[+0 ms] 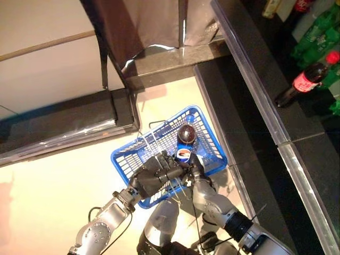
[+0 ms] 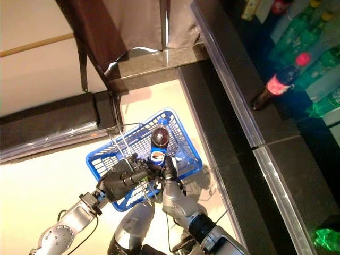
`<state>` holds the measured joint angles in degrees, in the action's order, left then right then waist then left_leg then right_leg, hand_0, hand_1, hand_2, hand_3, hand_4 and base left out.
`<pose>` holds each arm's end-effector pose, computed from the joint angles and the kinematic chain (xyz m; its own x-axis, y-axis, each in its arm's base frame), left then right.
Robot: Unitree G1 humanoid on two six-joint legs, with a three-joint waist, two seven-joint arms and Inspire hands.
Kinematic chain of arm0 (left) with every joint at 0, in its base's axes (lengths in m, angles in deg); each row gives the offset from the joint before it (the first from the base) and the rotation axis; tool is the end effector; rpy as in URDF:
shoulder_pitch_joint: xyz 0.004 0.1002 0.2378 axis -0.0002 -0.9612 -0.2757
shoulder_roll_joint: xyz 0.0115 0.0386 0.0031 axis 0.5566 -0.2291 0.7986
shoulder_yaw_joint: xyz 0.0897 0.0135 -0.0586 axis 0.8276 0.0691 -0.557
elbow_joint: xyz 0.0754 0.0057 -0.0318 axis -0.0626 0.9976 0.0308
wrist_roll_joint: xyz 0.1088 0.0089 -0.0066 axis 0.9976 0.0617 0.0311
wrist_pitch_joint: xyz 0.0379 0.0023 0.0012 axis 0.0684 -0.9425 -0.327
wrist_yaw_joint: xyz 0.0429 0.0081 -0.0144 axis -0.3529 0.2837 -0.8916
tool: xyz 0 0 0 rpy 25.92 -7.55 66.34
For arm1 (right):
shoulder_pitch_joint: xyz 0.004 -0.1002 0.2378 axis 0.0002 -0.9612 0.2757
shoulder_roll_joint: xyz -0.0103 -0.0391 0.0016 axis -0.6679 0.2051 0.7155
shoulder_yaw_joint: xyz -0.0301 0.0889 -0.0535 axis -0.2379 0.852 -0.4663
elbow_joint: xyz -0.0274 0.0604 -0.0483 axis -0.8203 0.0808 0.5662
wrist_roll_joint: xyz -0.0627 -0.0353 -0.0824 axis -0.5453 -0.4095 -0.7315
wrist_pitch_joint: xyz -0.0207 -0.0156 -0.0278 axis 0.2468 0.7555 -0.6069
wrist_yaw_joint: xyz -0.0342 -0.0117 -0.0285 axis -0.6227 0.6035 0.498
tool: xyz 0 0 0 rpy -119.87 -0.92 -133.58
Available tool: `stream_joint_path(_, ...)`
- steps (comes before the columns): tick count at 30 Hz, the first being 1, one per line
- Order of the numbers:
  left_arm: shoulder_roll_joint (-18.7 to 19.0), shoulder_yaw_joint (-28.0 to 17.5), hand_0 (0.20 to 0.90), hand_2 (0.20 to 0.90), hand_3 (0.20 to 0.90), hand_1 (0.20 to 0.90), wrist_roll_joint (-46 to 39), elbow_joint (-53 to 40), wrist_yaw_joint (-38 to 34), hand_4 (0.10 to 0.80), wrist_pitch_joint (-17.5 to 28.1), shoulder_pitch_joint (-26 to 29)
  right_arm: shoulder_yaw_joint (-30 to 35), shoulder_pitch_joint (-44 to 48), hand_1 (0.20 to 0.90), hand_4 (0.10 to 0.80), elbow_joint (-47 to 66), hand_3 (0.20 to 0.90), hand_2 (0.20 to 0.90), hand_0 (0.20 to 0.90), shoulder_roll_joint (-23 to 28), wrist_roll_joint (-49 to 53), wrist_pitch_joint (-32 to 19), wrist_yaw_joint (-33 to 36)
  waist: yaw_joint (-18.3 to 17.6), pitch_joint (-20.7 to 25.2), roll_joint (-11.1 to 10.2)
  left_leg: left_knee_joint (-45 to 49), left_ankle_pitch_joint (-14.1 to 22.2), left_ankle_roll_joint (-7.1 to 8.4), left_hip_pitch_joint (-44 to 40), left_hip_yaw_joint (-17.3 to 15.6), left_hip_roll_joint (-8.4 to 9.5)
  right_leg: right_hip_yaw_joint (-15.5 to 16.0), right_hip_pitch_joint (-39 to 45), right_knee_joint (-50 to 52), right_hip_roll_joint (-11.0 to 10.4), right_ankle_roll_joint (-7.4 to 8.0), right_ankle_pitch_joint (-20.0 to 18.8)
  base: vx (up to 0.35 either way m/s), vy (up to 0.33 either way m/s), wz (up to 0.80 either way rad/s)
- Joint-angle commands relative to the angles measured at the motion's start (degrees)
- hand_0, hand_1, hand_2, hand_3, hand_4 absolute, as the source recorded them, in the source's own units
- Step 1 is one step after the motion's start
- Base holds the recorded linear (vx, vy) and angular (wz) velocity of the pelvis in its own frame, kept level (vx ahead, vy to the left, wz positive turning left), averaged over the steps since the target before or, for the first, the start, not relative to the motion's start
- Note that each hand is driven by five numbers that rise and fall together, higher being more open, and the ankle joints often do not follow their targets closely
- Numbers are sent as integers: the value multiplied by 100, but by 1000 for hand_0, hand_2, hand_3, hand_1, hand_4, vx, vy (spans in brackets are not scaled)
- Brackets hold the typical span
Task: Pick up the drink and place into the basket.
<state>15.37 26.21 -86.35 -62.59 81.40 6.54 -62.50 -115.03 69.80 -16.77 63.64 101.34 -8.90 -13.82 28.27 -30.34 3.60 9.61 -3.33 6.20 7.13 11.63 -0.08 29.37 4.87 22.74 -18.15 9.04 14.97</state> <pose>0.1818 0.1818 0.0373 0.7903 -0.6125 0.0184 0.4201 0.5197 -0.7439 0.2389 -0.0490 0.0123 0.8913 0.0815 -0.4460 -0.0373 0.9936 0.1068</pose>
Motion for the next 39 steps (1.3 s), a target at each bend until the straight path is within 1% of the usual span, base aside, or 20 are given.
stream_joint_path(1,-362,43,300,300,200,300,-404,-2005,1420,100,497,513,-161,465,300,100,385,200,300,300,-816,843,-675,-630,-90,578,49,544,222,-227,287,156,330,71,37,-486,450,-495,-730,0,0,0)
stream_joint_path(2,-343,34,300,300,200,300,-392,-1991,1537,100,494,510,-120,400,300,100,238,200,300,300,-904,1493,-585,-1014,-66,547,44,553,223,-228,315,157,328,90,29,-488,447,-496,-732,0,0,0)
stream_joint_path(3,-326,28,300,300,200,300,-388,-1985,1617,100,477,511,-107,372,300,100,160,200,300,300,-950,1887,-484,-1310,-49,529,40,550,219,-230,328,162,327,103,28,-491,450,-498,-733,0,0,0)
stream_joint_path(4,-316,23,300,300,200,300,-387,-1981,1656,100,467,511,-101,367,300,100,128,200,300,300,-964,1965,-459,-1420,-41,522,38,546,216,-231,331,165,326,108,27,-492,452,-499,-733,0,0,0)
stream_joint_path(5,-253,8,300,300,200,300,-390,-1957,1810,100,459,497,-103,334,300,100,46,200,300,300,-968,2282,-346,-1685,-15,499,32,538,205,-233,357,165,323,131,17,-500,456,-497,-744,0,0,0)
stream_joint_path(8,-186,-19,300,300,200,300,-420,-1941,1998,100,395,462,-66,317,300,100,-44,200,300,300,-931,2632,-215,-1966,16,475,22,537,194,-233,380,165,317,154,19,-509,454,-492,-761,0,0,0)
stream_joint_path(10,-113,-37,300,300,200,300,-386,-1947,2278,100,325,403,-1,330,300,100,-111,200,300,300,-870,2898,-118,-2214,37,451,-6,525,188,-237,408,159,305,162,-10,-511,464,-487,-781,0,0,0)
stream_joint_path(11,-111,-37,300,300,200,300,-382,-1947,2296,100,319,401,4,333,300,100,-116,200,300,300,-867,2924,-113,-2224,39,452,-7,523,187,-237,409,158,304,161,-12,-512,464,-487,-783,0,0,0)
stream_joint_path(13,-36,-12,300,300,200,300,-285,-1936,2553,100,337,383,97,397,300,100,-255,200,300,300,-854,3274,-57,-2355,48,431,-22,501,175,-245,413,152,297,156,-19,-531,479,-489,-804,0,0,0)
stream_joint_path(18,72,25,300,300,200,300,-287,-1974,2844,100,432,413,236,368,300,100,-483,200,300,300,-801,3518,31,-2529,36,429,-23,480,178,-267,447,115,290,157,-71,-527,460,-466,-825,0,0,0)
stream_joint_path(21,183,-3,300,300,200,300,-314,-2023,2881,100,458,423,381,368,300,100,-650,200,300,300,-776,3759,40,-2552,34,418,-42,495,203,-283,453,75,282,167,-83,-505,428,-435,-845,34,-4,1)
stream_joint_path(25,234,-24,300,300,200,300,-343,-2023,2886,100,481,444,592,438,300,100,-904,200,300,300,-756,3919,-2,-2525,30,408,-42,501,216,-305,461,39,286,161,-98,-493,406,-417,-863,0,0,0)
stream_joint_path(26,256,-49,300,300,200,300,-388,-2033,2860,100,471,452,743,489,312,114,-1050,214,312,312,-722,3987,7,-2513,28,401,-39,498,225,-318,464,29,291,163,-102,-500,397,-408,-875,0,0,0)
stream_joint_path(27,272,-64,300,300,200,300,-408,-2039,2832,100,465,458,821,540,587,435,-1111,535,587,587,-704,3979,-57,-2435,34,399,-44,495,232,-324,471,22,295,172,-107,-509,390,-399,-883,0,0,0)
stream_joint_path(28,276,-73,300,300,200,300,-407,-2041,2824,100,458,453,867,570,799,682,-1134,782,799,799,-692,3982,-97,-2360,37,399,-49,493,237,-331,472,18,296,174,-109,-512,388,-397,-887,0,0,0)
stream_joint_path(29,277,-72,300,300,200,300,-407,-2041,2823,100,458,455,869,574,900,800,-1135,900,900,900,-694,3983,-97,-2358,39,397,-50,494,237,-331,472,17,296,174,-110,-511,387,-397,-887,0,0,0)
stream_joint_path(30,303,-115,300,300,200,300,-455,-2060,2814,100,419,451,983,633,900,800,-1183,900,900,900,-650,3981,-187,-2269,44,391,-64,499,250,-346,470,11,297,180,-111,-504,387,-398,-893,0,0,0)
stream_joint_path(31,307,-119,300,300,200,300,-458,-2062,2813,100,413,453,997,644,900,800,-1190,900,900,900,-648,3985,-184,-2266,45,388,-67,500,253,-348,469,10,297,182,-112,-500,386,-398,-892,35,-28,1)
stream_joint_path(34,338,-182,300,300,200,300,-488,-2083,2745,100,374,473,1132,729,900,800,-1242,900,900,900,-583,3756,-400,-2273,52,382,-118,513,290,-363,450,-6,279,205,-123,-451,374,-382,-894,33,-30,4)
stream_joint_path(39,332,-317,300,300,200,300,-453,-2116,2698,100,352,413,1169,620,900,800,-739,900,900,900,-437,3437,-644,-2126,6,361,-198,495,311,-381,429,-36,236,199,-148,-425,391,-362,-903,3,-20,7)
